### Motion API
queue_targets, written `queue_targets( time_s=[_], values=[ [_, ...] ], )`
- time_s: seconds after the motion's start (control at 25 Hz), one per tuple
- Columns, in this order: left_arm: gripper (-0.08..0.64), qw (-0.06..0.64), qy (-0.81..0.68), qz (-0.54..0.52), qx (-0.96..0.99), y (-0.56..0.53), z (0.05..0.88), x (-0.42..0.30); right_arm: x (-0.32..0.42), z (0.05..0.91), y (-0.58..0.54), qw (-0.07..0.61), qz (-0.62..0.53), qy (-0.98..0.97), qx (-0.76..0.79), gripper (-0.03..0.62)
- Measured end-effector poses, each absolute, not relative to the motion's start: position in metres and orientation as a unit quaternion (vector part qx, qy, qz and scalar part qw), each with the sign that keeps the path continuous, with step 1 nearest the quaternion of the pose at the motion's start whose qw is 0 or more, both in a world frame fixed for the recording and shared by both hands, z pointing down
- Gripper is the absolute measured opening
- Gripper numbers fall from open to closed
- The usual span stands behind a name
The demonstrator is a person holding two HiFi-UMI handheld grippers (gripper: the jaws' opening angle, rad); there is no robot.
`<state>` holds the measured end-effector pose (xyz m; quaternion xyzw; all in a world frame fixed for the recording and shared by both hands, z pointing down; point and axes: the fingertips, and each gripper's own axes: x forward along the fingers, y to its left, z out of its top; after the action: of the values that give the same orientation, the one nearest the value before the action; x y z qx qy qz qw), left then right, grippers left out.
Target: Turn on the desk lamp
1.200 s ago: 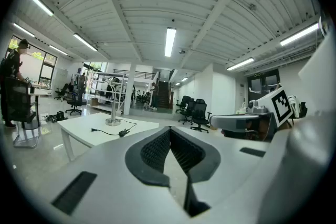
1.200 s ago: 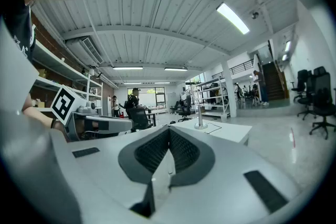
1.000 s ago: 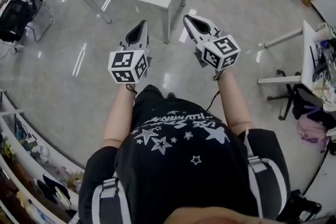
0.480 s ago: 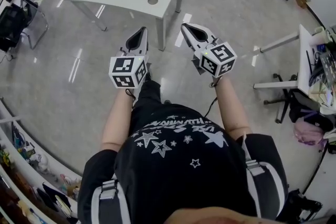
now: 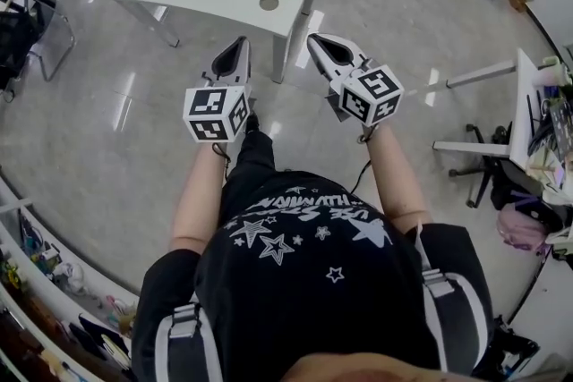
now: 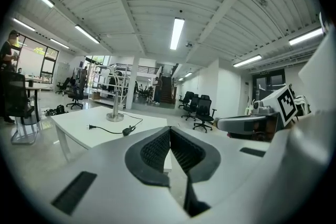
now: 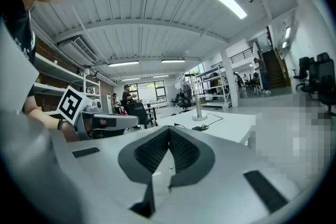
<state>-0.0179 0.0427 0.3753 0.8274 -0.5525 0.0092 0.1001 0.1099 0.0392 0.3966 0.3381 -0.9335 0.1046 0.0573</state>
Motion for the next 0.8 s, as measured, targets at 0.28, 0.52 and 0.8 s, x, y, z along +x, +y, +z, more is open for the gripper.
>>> queue_targets(
  time_s=[0.28,0.52,0.8],
  values=[
    [0.01,0.101,-0.559,0.004,0.823,-0.02,0.373,-0.057,0.069,0.398,-0.023,0.067,0.11,-0.935,0.33,0.005],
    [0.011,0.105,-0.555,0.013,0.825,-0.066,0.375,-0.087,0.035,0.393,-0.071,0.066,0.116,-0.934,0.332,0.005],
    [0.011,0.123,-0.545,0.027,0.829,-0.102,0.39,-0.107,0.011,0.399,-0.107,0.067,0.135,-0.927,0.344,0.005]
  ],
)
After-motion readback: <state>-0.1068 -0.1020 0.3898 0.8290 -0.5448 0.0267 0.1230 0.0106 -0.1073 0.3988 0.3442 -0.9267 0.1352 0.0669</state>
